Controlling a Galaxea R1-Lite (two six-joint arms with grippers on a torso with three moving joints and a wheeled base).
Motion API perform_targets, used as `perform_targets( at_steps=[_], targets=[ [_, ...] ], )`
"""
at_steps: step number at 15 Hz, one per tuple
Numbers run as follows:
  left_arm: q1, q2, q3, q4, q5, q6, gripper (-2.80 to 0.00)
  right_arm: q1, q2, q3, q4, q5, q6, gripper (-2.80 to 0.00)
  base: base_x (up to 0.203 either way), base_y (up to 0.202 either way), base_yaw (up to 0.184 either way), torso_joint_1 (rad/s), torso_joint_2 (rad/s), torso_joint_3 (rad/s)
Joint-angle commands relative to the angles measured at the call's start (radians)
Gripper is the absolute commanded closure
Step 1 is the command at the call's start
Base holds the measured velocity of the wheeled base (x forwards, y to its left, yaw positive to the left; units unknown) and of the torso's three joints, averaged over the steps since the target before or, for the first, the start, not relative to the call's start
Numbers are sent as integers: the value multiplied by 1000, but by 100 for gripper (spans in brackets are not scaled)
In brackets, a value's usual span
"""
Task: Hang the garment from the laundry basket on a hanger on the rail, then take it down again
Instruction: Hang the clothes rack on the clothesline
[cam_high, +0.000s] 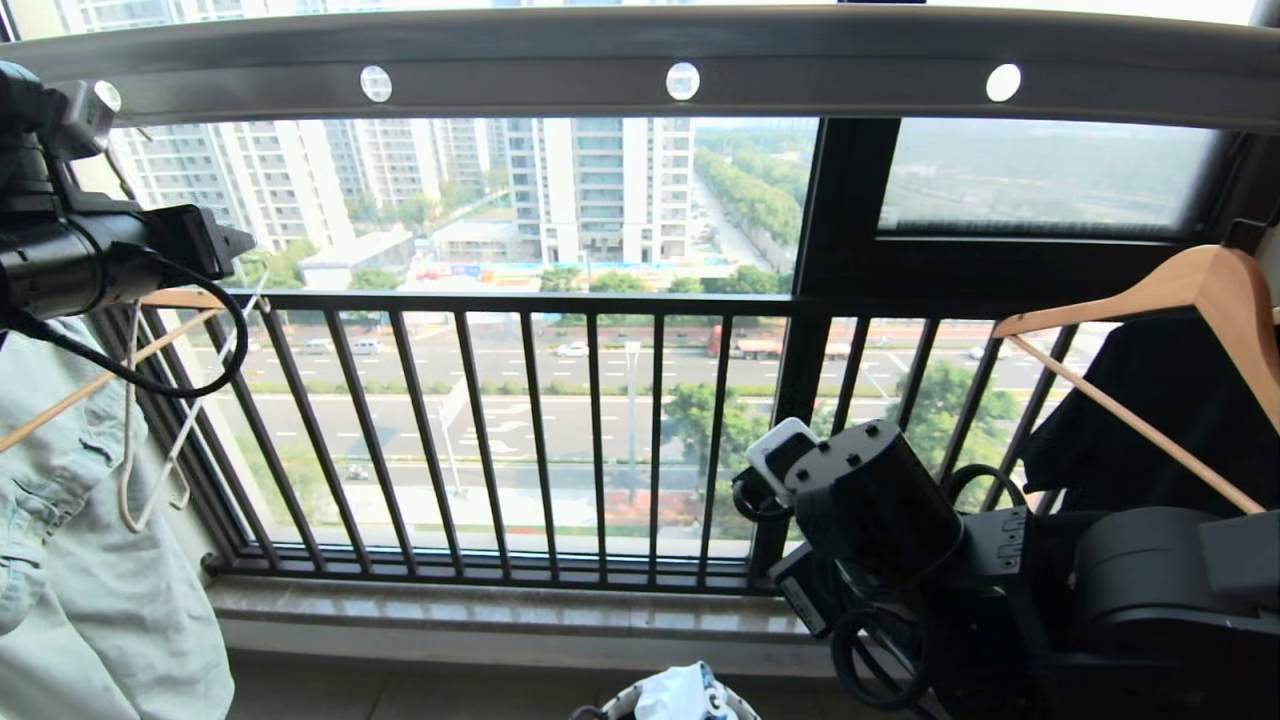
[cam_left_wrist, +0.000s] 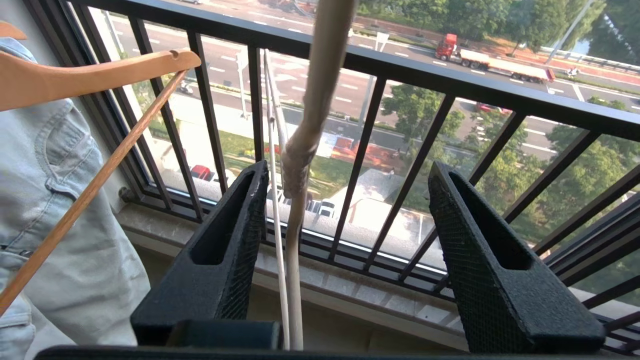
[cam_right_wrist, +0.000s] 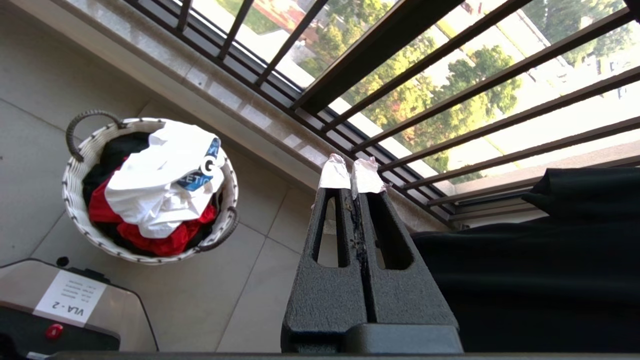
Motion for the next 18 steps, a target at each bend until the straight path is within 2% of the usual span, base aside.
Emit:
perform_targets(
  at_steps=[1, 8, 11, 12, 15, 18],
  targets=[
    [-5, -69, -8, 32, 1, -1, -280, 1, -1, 0, -2, -4, -1, 0, 0, 0, 0, 0, 0, 0],
    [-68, -240, -7, 199, 2, 1, -280, 1, -1, 0, 0, -4, -1, 0, 0, 0, 0, 0, 0, 0],
    [-96, -307, 9, 215, 3, 14, -280, 1, 0, 1, 0, -4, -1, 0, 0, 0, 0, 0, 0, 0],
    [-110, -327, 20, 216, 3, 15, 0, 1, -1, 2, 0, -4, -1, 0, 0, 0, 0, 0, 0, 0],
    [-125, -351, 20, 264, 5, 51, 0, 1, 0, 2, 0, -4, -2, 0, 0, 0, 0, 0, 0, 0],
    [-135, -402, 16, 294, 6, 57, 0, 1, -1, 2, 0, -4, -1, 0, 0, 0, 0, 0, 0, 0]
  ],
)
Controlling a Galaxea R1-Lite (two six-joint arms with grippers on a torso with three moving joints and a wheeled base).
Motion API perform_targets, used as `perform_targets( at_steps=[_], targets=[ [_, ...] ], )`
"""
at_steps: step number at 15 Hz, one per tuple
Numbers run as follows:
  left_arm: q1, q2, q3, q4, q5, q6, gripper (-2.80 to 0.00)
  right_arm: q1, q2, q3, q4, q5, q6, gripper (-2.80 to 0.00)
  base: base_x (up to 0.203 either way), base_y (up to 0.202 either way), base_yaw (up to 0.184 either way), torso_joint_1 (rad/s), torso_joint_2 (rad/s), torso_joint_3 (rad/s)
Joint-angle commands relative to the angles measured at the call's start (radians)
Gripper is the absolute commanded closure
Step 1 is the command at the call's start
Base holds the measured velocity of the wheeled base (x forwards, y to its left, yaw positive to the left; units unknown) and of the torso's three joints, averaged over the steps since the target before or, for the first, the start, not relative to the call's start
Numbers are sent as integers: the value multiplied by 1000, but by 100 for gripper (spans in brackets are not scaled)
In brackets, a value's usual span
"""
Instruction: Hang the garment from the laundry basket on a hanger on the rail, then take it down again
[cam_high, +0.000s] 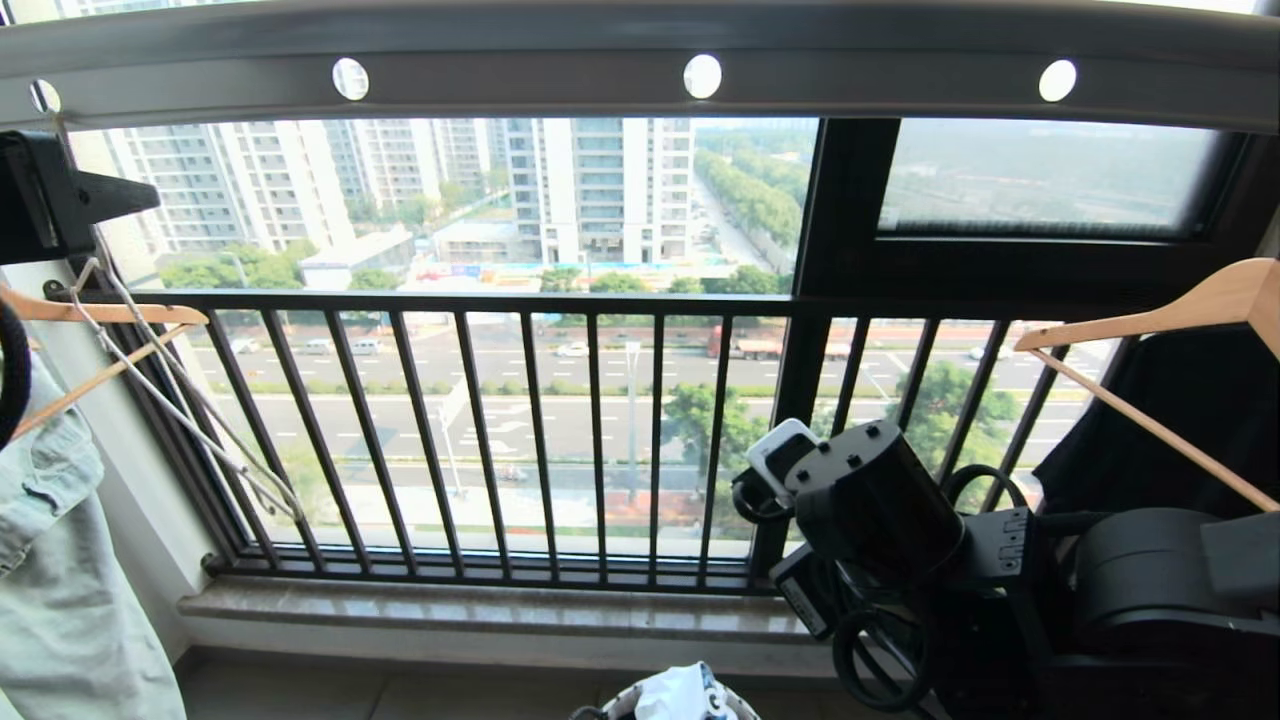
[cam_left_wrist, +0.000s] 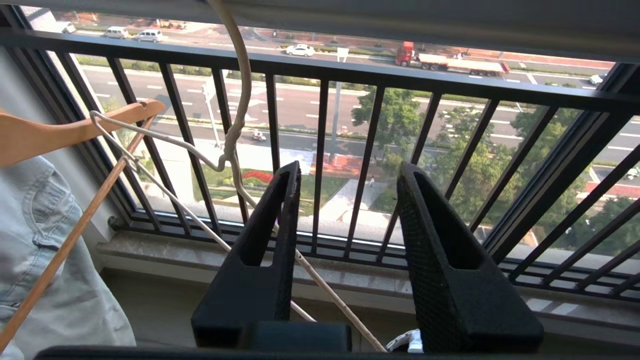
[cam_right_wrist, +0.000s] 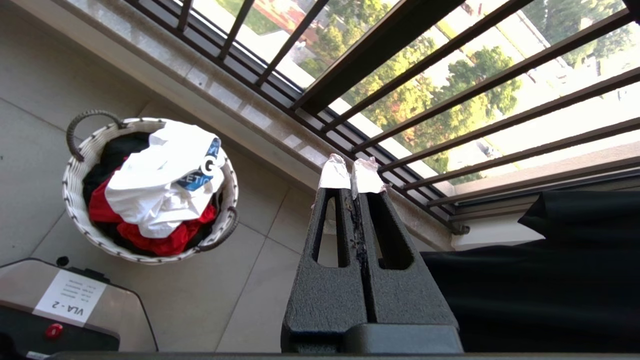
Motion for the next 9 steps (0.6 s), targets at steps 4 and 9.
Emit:
perform_targets(
  at_steps=[4, 9],
  targets=[
    [-126, -90, 32, 19, -18, -1, 0, 2, 5, 3, -3, -4, 0, 0, 0, 0, 0, 0, 0, 0],
    [-388, -248, 138, 18, -101, -9, 0, -11, -126, 44, -3, -15, 11, 0, 0, 0, 0, 0, 0, 0]
  ],
)
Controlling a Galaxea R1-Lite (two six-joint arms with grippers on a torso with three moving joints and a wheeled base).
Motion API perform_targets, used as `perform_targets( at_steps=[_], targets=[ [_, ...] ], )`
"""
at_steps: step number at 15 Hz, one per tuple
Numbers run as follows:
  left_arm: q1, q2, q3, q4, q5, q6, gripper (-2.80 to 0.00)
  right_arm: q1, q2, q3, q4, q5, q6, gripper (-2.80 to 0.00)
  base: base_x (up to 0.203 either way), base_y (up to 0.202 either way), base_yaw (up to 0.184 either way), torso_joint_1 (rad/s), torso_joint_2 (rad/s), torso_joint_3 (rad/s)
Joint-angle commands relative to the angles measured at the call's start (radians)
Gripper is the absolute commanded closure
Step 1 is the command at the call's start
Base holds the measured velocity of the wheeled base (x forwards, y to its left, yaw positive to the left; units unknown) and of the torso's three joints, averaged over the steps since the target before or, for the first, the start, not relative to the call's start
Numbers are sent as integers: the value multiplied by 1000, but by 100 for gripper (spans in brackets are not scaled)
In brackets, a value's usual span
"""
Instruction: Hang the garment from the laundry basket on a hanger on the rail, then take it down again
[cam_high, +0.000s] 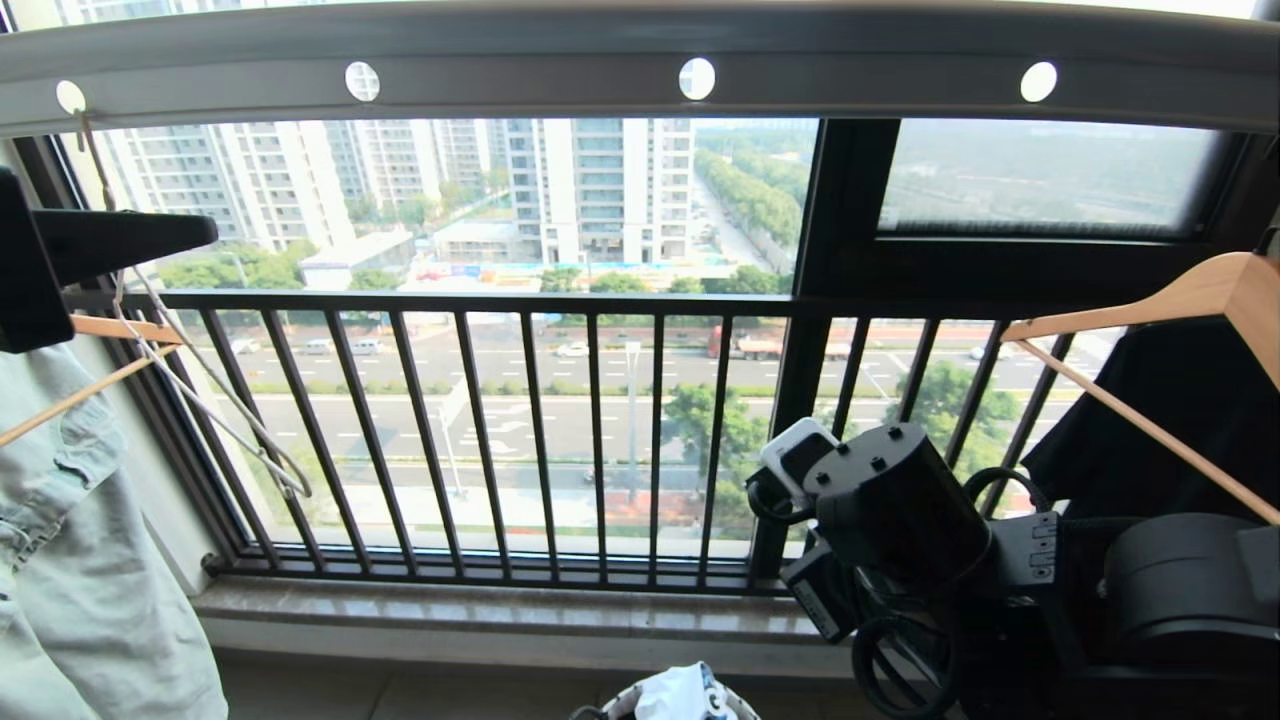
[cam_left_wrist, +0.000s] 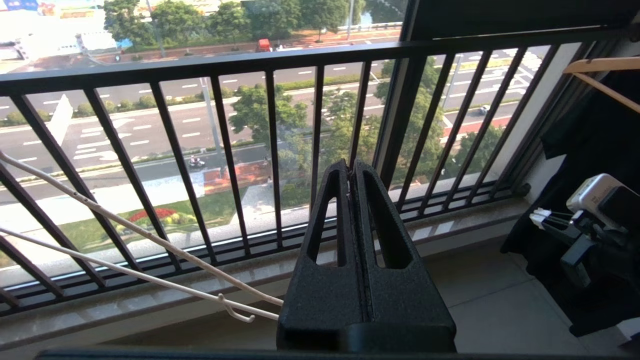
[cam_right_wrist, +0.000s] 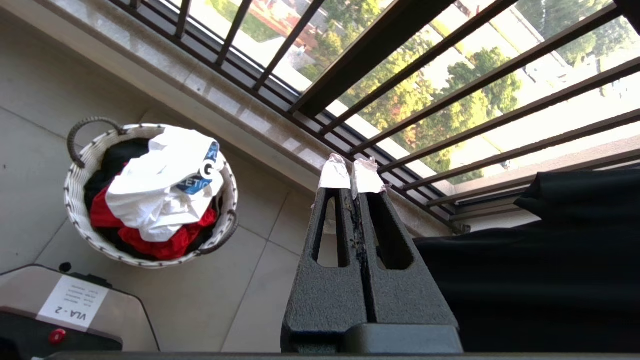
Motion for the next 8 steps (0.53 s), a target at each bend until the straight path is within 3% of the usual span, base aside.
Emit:
perform_targets(
  at_steps=[1, 5, 8],
  targets=[
    [-78, -91, 24, -4, -45, -21, 0, -32, -148, 28, 3, -10, 0, 0, 0, 0, 0, 0, 0, 0],
    [-78, -242, 113, -6, -110, -119, 0, -98, -423, 153, 48, -15, -9, 0, 0, 0, 0, 0, 0, 0],
    [-78, -372, 227, -3, -113, -139, 0, -184, -657, 217, 121, -14, -16, 0, 0, 0, 0, 0, 0, 0]
  ],
)
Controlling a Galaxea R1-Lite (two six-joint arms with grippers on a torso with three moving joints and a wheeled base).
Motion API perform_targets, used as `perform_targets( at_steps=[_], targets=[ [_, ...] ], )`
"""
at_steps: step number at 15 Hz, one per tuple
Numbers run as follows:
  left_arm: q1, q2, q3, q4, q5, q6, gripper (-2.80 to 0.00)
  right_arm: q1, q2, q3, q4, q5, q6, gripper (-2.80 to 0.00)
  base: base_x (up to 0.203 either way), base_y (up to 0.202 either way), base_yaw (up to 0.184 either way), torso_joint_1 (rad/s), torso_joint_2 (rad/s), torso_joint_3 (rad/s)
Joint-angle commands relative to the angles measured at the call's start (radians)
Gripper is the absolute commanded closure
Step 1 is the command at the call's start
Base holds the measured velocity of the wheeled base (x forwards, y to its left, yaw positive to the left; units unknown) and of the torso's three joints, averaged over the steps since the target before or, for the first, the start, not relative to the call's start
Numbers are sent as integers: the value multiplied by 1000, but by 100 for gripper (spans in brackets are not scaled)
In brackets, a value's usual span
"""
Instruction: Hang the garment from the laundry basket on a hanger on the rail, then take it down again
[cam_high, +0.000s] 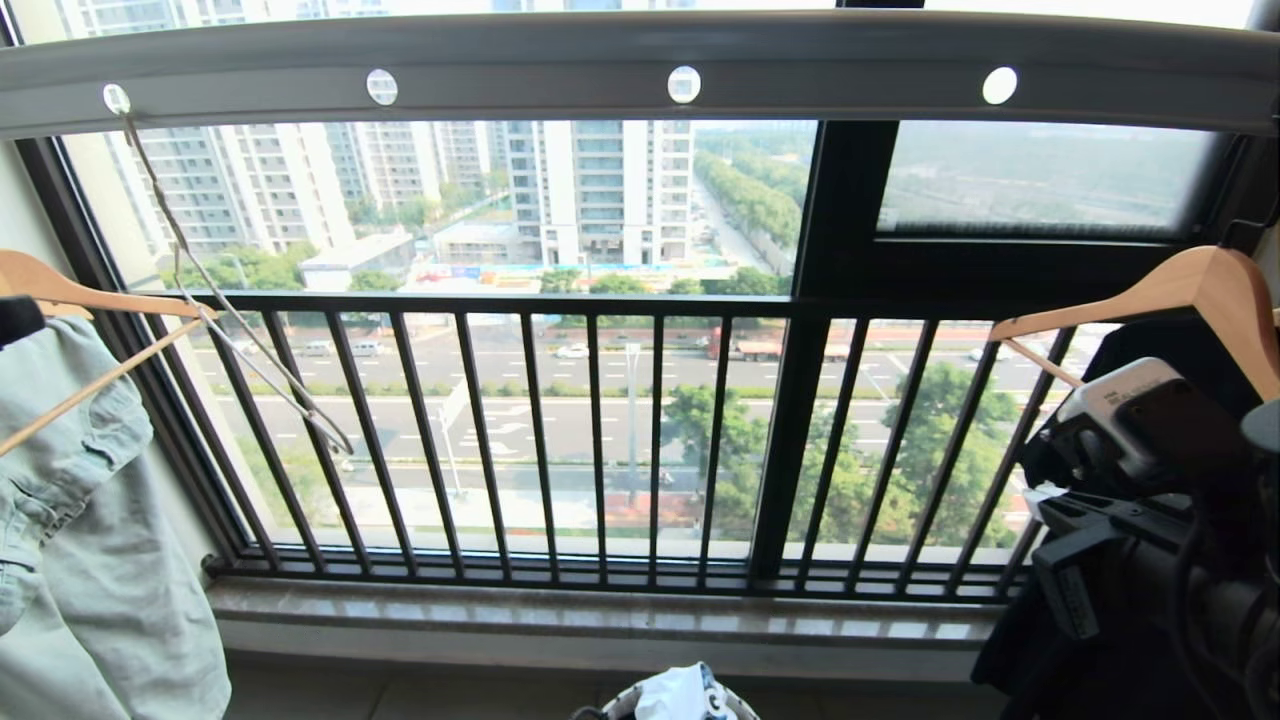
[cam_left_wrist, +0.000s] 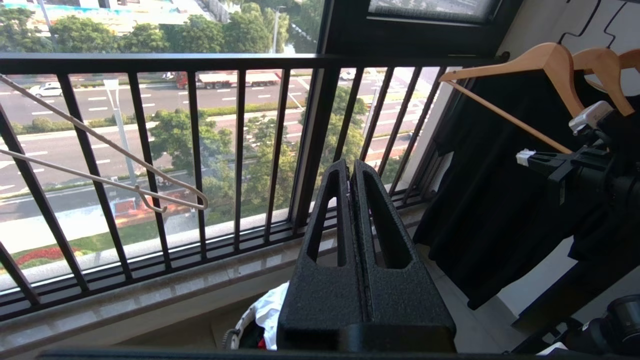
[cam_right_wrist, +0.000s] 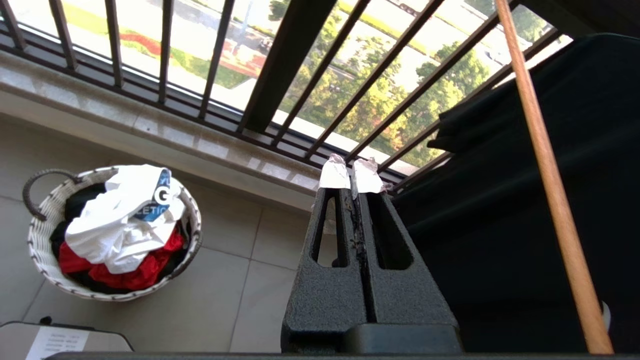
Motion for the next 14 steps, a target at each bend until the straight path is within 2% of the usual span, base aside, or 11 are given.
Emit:
perform_targets(
  at_steps=[1, 4, 7, 8, 11, 12, 13, 14],
  targets=[
    [3, -153, 65, 5, 1, -2, 0, -82, -268, 60, 54, -1, -3, 0, 0, 0, 0, 0, 0, 0],
    [131, -284, 82, 8, 0, -3, 0, -222, -522, 151, 147, 0, -14, 0, 0, 0, 0, 0, 0, 0],
    [306, -367, 121, 9, 17, -8, 0, -487, -702, 168, 253, -11, -19, 0, 0, 0, 0, 0, 0, 0],
    [364, -409, 164, 7, 18, -11, 0, -553, -771, 167, 276, -13, -26, 0, 0, 0, 0, 0, 0, 0],
    [398, -568, 329, 5, 14, 26, 0, -655, -966, 161, 386, -14, -88, 0, 0, 0, 0, 0, 0, 0],
    [406, -616, 372, 3, 16, 62, 0, -708, -1002, 173, 419, -4, -104, 0, 0, 0, 0, 0, 0, 0],
    [410, -646, 431, 2, 15, 118, 0, -722, -1031, 201, 417, 24, -113, 0, 0, 0, 0, 0, 0, 0],
    [414, -667, 494, 1, 16, 181, 0, -714, -1080, 233, 395, 99, -127, 0, 0, 0, 0, 0, 0, 0]
  ],
)
